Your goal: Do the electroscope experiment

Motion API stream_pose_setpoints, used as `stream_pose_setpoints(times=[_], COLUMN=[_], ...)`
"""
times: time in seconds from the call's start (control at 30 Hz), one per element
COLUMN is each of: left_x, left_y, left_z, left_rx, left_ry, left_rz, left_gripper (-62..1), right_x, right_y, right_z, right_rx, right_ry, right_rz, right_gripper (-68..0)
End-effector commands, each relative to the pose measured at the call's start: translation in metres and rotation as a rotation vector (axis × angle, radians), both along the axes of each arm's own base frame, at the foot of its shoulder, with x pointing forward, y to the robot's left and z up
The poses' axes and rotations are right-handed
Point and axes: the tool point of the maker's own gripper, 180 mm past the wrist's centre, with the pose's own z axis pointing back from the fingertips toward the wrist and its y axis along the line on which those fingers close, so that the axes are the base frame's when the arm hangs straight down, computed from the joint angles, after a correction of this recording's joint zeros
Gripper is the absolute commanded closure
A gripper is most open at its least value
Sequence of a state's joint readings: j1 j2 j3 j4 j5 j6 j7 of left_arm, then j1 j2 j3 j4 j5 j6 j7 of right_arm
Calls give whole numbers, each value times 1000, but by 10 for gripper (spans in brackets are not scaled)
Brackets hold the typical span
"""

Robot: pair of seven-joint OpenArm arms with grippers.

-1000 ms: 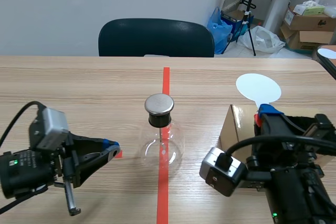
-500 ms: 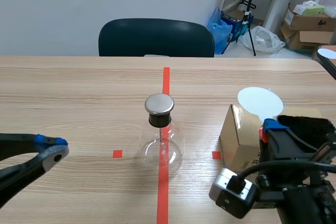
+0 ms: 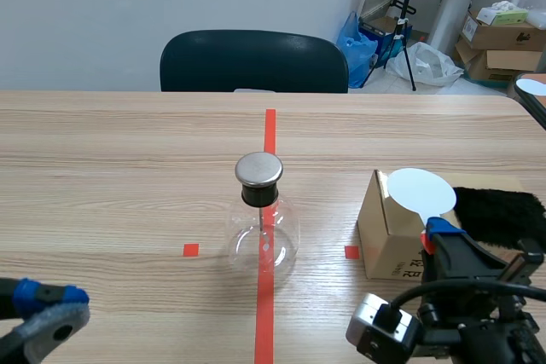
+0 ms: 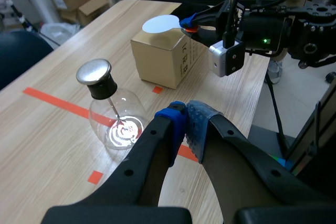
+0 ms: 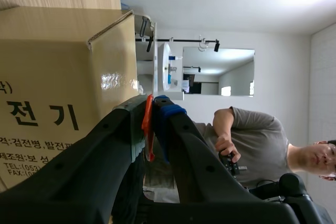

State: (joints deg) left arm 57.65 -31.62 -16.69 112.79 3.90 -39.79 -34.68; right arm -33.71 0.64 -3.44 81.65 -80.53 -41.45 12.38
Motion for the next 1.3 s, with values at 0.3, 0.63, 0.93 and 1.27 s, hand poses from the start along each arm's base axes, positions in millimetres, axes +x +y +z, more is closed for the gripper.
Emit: stream_pose_setpoints(times=[0.3, 0.63, 0.93, 1.27], left_x=[8, 8, 8, 9], left_y=[-1, 0, 0, -1], left_z=[15, 12, 12, 13], left_rx=[-82, -67, -68, -73], left_ry=[23, 36, 35, 33], left_rz=[27, 32, 32, 32], left_gripper=[-32, -446, -623, -623], right_x=[5, 1, -1, 0], right_y=[-5, -6, -8, -10], right_z=[8, -7, -14, -13], right_rx=[-32, -44, -29, -15], right_ry=[-62, -22, -4, -5], right_rz=[-12, -9, -22, -37], right_gripper=[-10, -10, -10, -11])
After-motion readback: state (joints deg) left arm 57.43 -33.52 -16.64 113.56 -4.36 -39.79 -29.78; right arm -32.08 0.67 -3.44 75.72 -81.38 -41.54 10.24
